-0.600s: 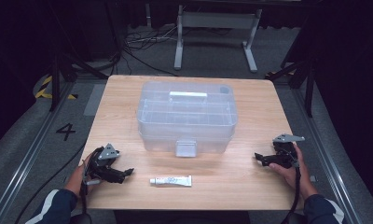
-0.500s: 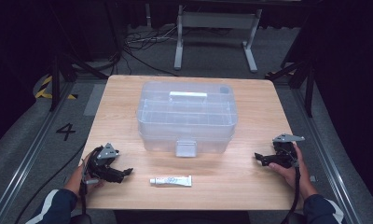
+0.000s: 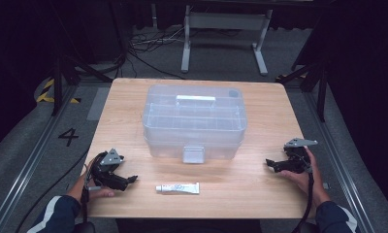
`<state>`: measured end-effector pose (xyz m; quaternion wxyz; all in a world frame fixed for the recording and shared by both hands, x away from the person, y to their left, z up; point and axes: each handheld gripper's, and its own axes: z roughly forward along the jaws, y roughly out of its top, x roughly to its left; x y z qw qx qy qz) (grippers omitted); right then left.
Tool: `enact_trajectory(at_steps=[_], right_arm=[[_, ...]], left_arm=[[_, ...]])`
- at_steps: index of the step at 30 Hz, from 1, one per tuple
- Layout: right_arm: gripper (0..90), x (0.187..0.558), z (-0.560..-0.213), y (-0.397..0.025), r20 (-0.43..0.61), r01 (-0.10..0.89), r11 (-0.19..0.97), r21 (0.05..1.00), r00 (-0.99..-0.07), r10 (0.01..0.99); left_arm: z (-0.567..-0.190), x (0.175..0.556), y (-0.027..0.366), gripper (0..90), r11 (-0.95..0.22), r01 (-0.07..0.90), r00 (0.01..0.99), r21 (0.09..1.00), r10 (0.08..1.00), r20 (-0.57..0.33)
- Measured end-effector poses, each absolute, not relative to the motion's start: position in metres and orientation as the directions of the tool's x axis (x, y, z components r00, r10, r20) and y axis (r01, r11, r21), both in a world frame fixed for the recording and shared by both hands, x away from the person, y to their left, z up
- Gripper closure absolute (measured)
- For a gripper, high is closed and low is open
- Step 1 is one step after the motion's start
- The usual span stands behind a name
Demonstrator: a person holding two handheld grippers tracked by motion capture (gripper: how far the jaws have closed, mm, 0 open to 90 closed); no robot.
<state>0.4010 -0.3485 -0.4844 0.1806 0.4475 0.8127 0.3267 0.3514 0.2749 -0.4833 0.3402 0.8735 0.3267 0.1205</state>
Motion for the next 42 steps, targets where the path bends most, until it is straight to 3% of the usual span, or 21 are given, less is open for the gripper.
enact_trajectory(at_steps=[2, 4, 6, 42], right_arm=[[21.6, 0.402, -0.482, -0.349, -0.007, 0.582, 0.396, 0.711, -0.557, 0.831], [16.5, 0.403, -0.482, -0.348, -0.027, 0.575, 0.409, 0.709, -0.557, 0.83], [22.4, 0.403, -0.482, -0.348, -0.021, 0.568, 0.411, 0.713, -0.569, 0.822], [29.5, 0.414, -0.391, -0.329, -0.084, 0.376, 0.403, 0.835, -0.636, 0.767]], left_arm=[[-0.483, 0.352, 0.275, 5.9, -0.559, 0.484, 0.762, 0.673, 0.647, -0.01], [-0.483, 0.352, 0.275, 5.7, -0.559, 0.484, 0.763, 0.673, 0.647, -0.011], [-0.483, 0.352, 0.275, 5.6, -0.559, 0.484, 0.763, 0.673, 0.647, -0.011], [-0.483, 0.352, 0.275, 5.7, -0.558, 0.484, 0.761, 0.674, 0.648, -0.01]])
